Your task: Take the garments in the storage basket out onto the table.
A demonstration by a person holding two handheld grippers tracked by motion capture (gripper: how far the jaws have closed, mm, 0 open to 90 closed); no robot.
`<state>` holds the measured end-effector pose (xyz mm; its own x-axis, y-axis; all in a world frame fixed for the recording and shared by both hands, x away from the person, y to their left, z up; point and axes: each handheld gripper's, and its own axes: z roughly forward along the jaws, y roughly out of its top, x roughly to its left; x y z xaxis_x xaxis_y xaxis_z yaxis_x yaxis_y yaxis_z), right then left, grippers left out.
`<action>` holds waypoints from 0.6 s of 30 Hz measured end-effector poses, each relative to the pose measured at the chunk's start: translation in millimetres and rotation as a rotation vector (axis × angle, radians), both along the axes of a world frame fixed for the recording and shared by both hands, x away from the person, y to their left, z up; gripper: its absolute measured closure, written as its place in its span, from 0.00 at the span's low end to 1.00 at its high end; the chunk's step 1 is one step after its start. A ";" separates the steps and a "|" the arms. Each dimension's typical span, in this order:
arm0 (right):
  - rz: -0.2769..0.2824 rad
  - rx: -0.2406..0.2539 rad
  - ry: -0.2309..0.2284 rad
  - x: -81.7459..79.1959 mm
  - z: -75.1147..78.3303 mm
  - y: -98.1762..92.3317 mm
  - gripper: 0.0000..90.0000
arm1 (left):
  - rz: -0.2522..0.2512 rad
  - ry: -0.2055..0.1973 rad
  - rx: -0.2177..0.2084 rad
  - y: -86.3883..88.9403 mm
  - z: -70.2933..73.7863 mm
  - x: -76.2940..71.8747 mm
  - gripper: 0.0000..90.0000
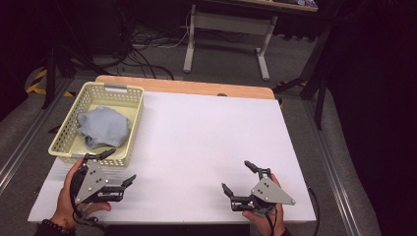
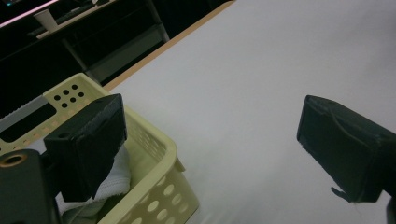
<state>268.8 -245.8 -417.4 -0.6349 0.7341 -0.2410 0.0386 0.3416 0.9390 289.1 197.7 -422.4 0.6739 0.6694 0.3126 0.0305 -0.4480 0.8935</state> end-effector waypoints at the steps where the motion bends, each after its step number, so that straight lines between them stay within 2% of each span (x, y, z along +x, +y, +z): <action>1: 0.000 -0.001 0.009 0.6 -1.8 -0.3 0.08 | 0.006 0.006 -0.005 -0.2 0.5 1.6 0.11; 3: -0.006 -0.002 0.008 -0.3 -3.4 -1.5 0.08 | 0.008 0.007 -0.005 -0.4 1.0 3.1 0.13; 4: -0.008 0.007 0.005 -1.1 -3.9 -2.8 0.08 | 0.012 0.028 -0.007 -2.3 1.2 4.7 0.12; 8: -0.009 0.013 0.009 -0.8 -4.1 -3.1 0.08 | 0.008 0.031 -0.012 -2.4 1.7 3.4 0.12; 12: -0.001 -0.005 0.011 -0.5 -5.4 -0.7 0.08 | 0.015 0.029 -0.014 0.1 4.6 3.8 0.10; 15: 0.001 -0.010 0.012 0.2 -5.7 0.9 0.08 | 0.047 0.047 -0.027 6.2 9.8 7.2 0.09; 16: 0.005 -0.010 0.025 1.1 -7.1 2.1 0.08 | 0.079 0.055 -0.041 11.4 14.9 9.4 0.07; 18: 0.008 -0.008 0.037 2.0 -8.2 2.7 0.08 | 0.095 0.059 -0.036 13.9 18.5 11.5 0.07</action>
